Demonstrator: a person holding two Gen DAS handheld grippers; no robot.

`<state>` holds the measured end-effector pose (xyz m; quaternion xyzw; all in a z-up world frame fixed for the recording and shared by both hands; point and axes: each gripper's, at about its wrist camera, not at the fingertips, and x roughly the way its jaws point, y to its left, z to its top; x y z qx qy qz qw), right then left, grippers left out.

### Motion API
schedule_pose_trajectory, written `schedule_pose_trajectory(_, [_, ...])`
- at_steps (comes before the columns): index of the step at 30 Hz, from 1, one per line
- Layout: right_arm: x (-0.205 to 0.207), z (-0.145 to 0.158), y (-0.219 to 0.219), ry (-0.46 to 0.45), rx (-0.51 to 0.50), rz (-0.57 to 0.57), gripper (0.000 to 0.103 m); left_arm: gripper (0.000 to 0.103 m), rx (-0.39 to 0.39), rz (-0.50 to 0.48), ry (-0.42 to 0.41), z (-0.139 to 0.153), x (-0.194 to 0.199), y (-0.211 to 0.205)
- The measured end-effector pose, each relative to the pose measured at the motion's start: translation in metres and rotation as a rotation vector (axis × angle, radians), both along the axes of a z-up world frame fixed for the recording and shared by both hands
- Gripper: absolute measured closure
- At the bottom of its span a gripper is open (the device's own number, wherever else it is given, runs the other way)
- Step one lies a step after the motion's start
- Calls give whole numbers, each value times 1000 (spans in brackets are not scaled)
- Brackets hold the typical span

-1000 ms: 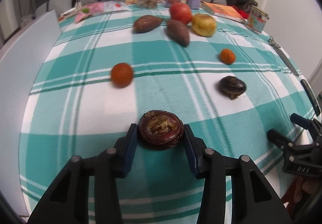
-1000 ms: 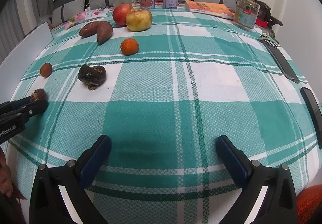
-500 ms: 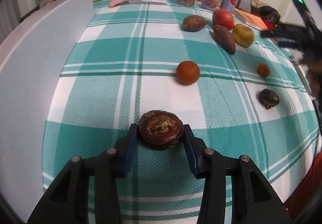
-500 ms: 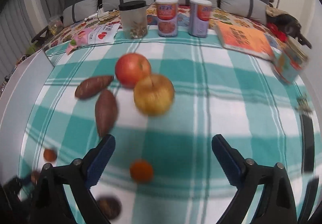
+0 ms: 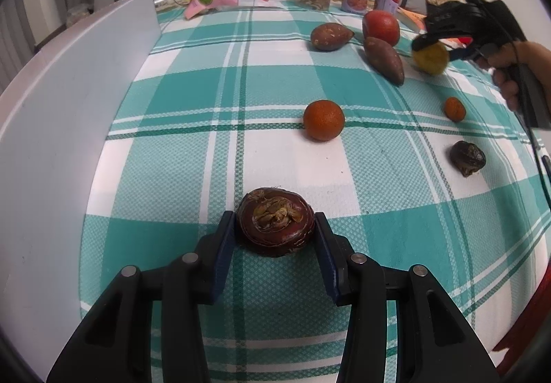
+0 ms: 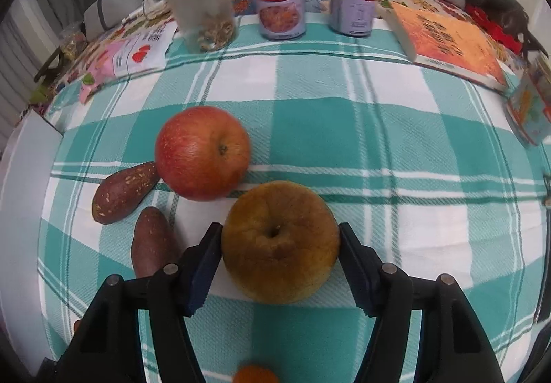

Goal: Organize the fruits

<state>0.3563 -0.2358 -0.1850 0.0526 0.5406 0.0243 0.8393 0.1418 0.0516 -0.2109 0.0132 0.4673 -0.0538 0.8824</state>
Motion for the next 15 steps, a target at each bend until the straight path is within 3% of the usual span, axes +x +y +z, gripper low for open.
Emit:
schedule_pose_trajectory(4, [-38, 14, -31, 8, 20, 4, 38, 57, -23, -4, 9, 1, -3, -1])
schedule_pose_trajectory(8, [-101, 17, -57, 51, 46, 14, 38, 57, -49, -22, 19, 3, -8, -7])
schedule_pose_trajectory(15, [-223, 0, -25, 65, 123, 69, 38, 57, -27, -79, 16, 3, -22, -29])
